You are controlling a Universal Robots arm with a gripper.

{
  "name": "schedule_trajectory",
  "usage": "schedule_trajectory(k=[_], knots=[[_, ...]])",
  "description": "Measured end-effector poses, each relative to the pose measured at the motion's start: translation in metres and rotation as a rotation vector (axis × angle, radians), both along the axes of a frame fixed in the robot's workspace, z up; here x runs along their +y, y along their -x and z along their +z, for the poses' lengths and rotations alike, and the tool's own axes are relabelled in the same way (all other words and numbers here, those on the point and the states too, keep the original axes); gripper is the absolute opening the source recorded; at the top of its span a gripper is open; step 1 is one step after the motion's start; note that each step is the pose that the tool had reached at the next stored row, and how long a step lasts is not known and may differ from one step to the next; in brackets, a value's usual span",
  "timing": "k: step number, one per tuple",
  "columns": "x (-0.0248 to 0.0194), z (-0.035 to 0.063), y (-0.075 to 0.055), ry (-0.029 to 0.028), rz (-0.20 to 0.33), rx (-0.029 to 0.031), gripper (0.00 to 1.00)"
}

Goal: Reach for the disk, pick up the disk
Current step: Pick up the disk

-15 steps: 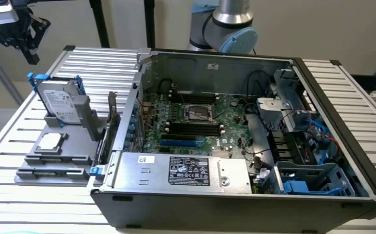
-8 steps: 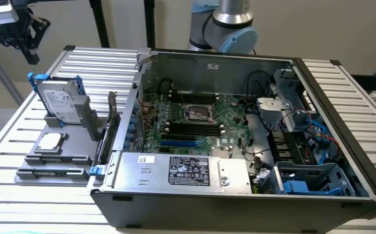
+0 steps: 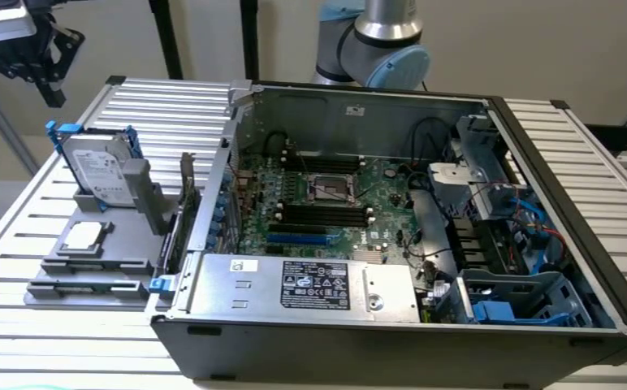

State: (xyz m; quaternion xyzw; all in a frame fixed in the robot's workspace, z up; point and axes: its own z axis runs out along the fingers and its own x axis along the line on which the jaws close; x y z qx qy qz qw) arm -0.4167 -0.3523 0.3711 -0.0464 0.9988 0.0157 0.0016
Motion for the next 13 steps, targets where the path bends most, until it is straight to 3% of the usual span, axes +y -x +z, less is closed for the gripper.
schedule_trajectory(k=[13], knots=[[0.0,0.0,0.0,0.0001,0.237,0.0001,0.11]])
